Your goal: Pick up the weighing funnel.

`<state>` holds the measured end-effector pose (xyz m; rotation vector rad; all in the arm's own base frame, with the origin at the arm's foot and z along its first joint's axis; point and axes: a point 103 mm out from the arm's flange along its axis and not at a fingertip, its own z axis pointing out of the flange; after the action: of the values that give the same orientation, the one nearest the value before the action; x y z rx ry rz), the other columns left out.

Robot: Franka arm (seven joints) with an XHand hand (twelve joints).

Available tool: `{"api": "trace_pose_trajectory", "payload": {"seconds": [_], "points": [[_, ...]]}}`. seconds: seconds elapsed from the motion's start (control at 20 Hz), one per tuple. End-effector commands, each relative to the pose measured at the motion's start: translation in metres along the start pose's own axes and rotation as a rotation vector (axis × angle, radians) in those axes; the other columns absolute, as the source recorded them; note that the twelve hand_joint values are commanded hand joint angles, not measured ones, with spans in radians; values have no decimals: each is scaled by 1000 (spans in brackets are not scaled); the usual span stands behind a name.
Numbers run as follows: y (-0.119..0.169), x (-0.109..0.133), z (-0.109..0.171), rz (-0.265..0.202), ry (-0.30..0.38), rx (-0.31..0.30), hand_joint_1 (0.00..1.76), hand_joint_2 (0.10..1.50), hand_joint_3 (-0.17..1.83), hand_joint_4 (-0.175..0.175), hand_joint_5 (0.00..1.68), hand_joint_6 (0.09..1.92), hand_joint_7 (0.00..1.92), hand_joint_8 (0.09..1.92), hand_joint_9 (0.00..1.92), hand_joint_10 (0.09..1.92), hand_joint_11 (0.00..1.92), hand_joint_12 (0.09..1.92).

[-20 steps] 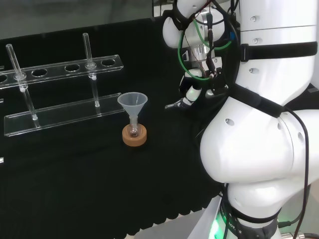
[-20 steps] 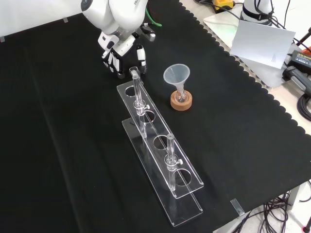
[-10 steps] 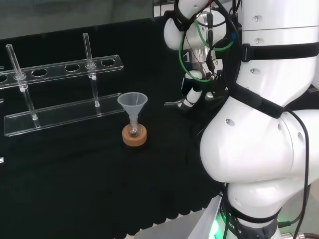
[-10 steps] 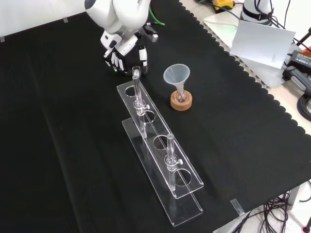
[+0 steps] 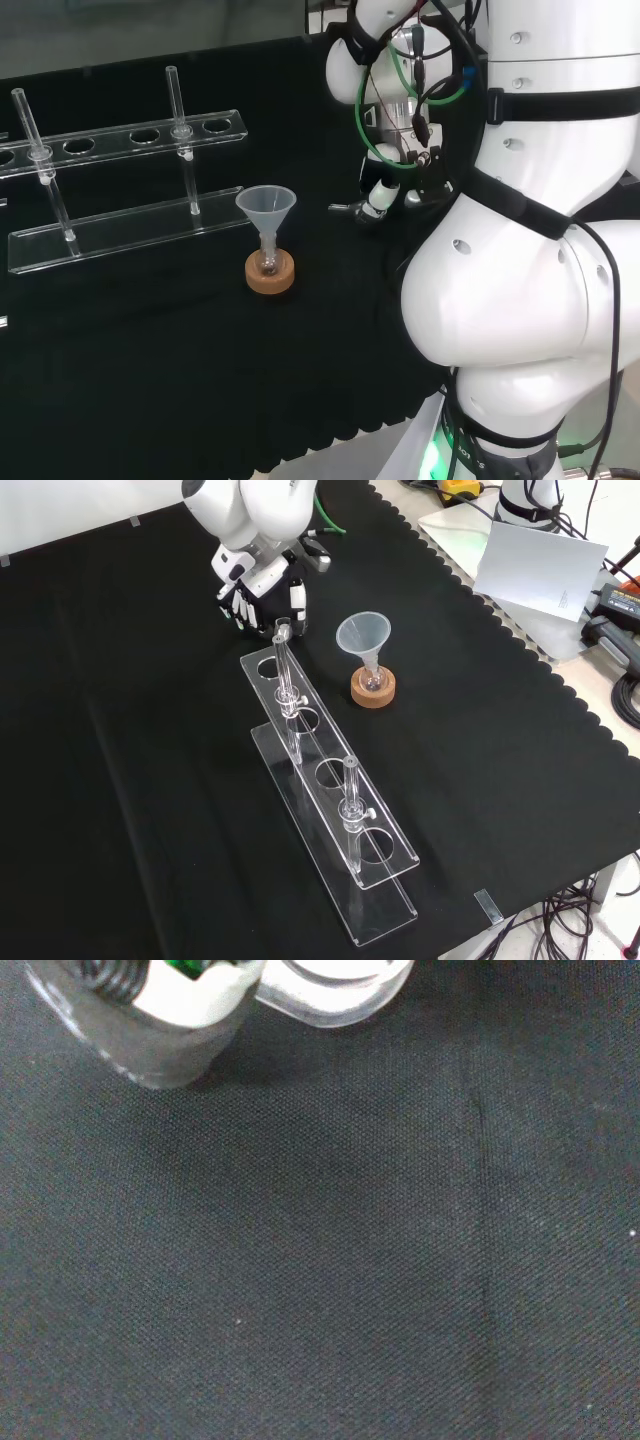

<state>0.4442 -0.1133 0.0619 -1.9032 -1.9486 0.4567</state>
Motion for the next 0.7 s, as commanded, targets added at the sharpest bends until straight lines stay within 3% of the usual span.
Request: {"api": "trace_pose_trajectory", "payload": {"seconds": [0.05,0.7], "points": [[-5,0,10,40,15,-12,935,642,125,175,1051,504,1201,350,678,429,0,1274],[-10,-2,11,80,37,-63,943,618,173,175,1097,511,1230,353,730,401,0,1333]]}}
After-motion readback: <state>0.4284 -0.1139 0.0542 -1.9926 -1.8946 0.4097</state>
